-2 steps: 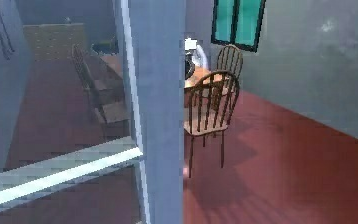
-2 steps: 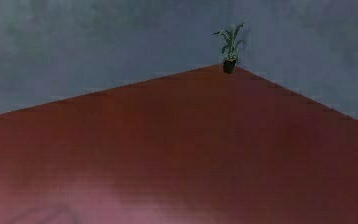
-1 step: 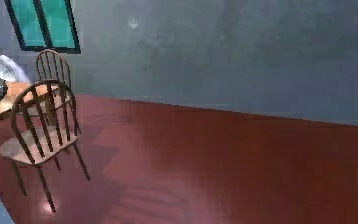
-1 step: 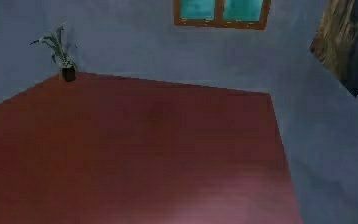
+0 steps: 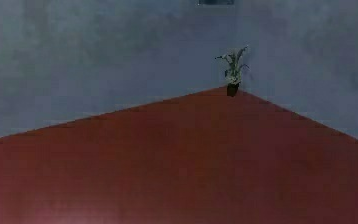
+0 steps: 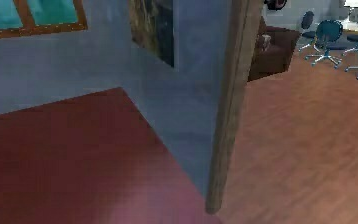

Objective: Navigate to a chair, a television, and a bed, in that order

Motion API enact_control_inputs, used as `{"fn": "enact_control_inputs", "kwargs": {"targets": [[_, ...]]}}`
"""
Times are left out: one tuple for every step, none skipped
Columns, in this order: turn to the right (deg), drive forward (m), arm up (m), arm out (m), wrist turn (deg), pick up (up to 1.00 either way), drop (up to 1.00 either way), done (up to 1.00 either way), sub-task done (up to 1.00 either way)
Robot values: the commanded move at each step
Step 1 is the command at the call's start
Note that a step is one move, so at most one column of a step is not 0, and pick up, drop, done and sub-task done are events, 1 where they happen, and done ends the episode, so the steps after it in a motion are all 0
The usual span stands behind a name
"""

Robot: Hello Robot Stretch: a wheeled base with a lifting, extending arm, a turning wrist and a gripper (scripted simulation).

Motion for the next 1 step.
{"fn": "enact_control_inputs", "kwargs": {"targets": [[45.0, 0.0, 0.0, 0.0, 0.0, 0.0, 0.0, 0.0, 0.0]]}}
